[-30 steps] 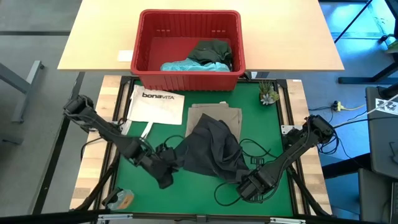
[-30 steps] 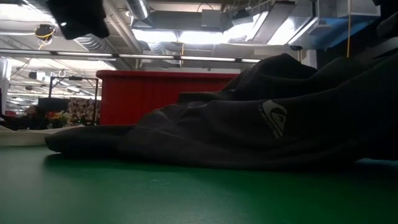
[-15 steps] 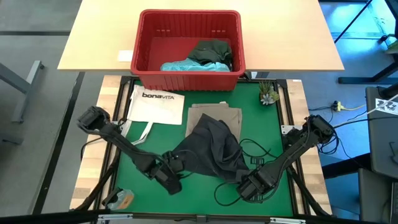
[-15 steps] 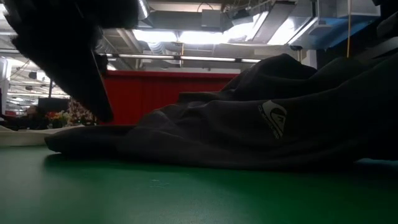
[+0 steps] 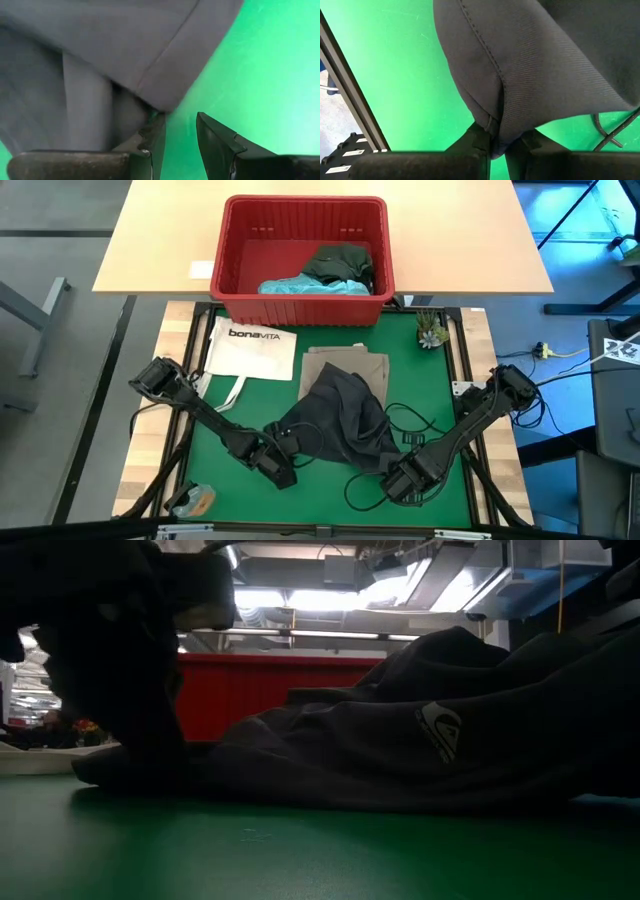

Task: Fold Laundry from Bin
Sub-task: Remove the black shorts from the red laundry bin

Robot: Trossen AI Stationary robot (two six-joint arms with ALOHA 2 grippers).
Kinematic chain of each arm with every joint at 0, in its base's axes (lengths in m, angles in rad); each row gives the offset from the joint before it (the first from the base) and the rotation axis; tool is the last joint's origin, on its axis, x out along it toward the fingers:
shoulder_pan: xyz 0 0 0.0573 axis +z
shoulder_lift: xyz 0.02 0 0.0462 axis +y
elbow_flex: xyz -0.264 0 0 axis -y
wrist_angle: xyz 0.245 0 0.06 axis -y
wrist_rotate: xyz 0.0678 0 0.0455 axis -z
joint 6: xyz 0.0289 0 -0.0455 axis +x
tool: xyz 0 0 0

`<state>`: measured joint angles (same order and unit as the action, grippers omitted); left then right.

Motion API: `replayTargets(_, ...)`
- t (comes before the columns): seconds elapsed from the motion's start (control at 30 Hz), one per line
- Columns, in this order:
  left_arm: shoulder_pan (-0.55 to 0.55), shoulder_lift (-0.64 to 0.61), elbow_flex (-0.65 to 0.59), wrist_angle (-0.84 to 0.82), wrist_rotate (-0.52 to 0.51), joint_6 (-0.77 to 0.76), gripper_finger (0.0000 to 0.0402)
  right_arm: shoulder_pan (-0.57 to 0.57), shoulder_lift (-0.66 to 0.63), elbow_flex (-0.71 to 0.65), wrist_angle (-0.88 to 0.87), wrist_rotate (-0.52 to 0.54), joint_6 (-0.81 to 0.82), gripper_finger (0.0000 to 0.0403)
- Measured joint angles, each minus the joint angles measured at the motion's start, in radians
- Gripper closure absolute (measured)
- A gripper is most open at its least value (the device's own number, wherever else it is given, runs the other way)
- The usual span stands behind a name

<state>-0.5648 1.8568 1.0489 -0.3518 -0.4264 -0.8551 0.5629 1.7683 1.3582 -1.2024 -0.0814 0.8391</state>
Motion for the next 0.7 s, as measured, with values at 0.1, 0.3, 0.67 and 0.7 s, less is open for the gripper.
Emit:
replayTargets(0.1, 0.003, -0.001, 0.0, 0.037, -0.018, 0.039, 0.0299, 0.0, 0.0, 0.0, 0.0, 0.0, 0.0, 0.0368)
replayTargets(0.3, 0.037, 0.003, 0.0, 0.083, 0.005, 0.054, 0.0299, 0.0, 0.0, 0.0, 0.001, 0.0, 0.0, 0.0368)
replayTargets(0.67, 0.055, -0.002, 0.0, 0.099, 0.232, 0.052, 0.0299, 0.0, 0.0, 0.0, 0.0, 0.0, 0.0, 0.0368)
replayTargets(0.7, 0.055, -0.002, 0.0, 0.097, 0.26, 0.051, 0.0299, 0.0, 0.0, 0.0, 0.0, 0.0, 0.0, 0.0368)
